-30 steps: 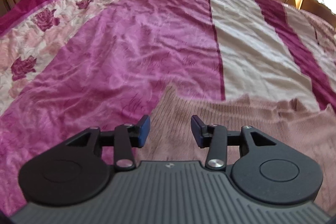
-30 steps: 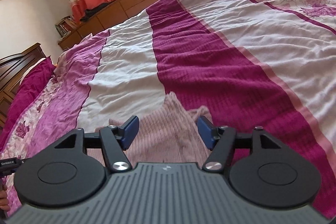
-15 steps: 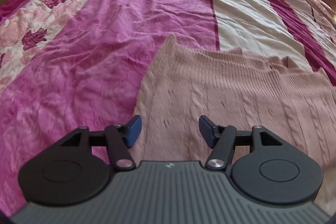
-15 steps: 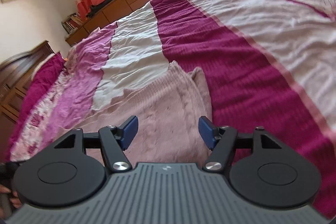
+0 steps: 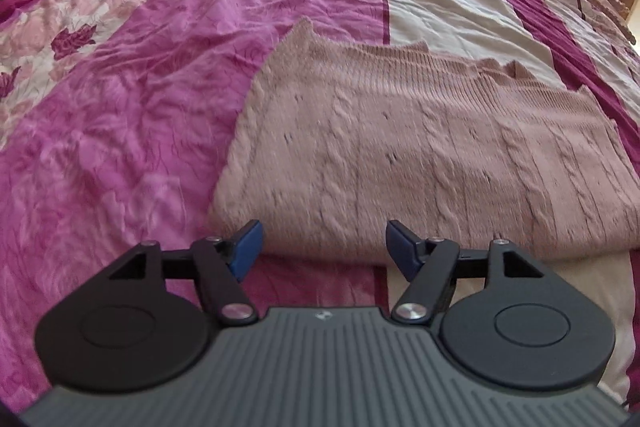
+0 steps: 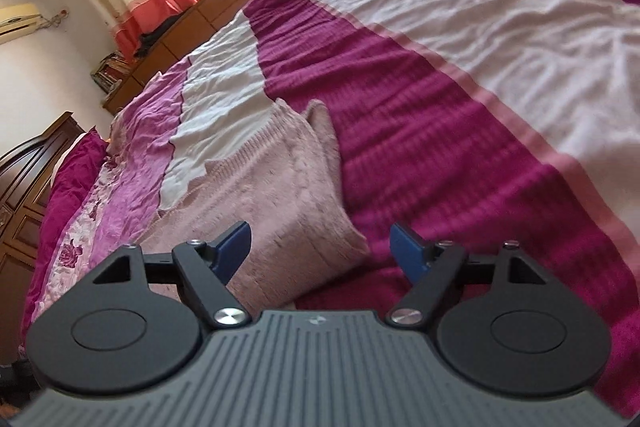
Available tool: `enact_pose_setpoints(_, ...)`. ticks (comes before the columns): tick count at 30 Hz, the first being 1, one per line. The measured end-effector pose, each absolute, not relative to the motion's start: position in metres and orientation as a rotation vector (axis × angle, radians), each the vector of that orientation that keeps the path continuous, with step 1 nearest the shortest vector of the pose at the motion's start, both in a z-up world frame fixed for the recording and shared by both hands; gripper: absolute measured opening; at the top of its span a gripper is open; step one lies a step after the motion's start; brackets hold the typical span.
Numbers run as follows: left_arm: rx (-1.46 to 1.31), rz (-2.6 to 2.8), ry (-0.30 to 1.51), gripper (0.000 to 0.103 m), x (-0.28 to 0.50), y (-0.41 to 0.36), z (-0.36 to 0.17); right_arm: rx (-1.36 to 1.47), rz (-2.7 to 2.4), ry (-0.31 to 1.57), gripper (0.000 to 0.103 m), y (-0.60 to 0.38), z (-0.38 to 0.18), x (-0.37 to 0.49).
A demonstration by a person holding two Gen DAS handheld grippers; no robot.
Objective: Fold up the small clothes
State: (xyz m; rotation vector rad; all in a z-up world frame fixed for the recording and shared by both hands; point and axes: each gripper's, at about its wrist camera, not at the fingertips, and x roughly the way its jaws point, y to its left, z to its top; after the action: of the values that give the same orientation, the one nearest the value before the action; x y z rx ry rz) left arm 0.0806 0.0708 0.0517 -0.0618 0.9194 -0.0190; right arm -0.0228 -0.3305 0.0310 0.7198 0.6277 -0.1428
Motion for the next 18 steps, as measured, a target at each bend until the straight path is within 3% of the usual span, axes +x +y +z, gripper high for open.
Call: enact_pose_setpoints(18,-0.069,-0.015,0.987,0.069,0.063,0.058,0.038,0.807,-0.063,0.628,0.090,-0.322,0.000,-0.013)
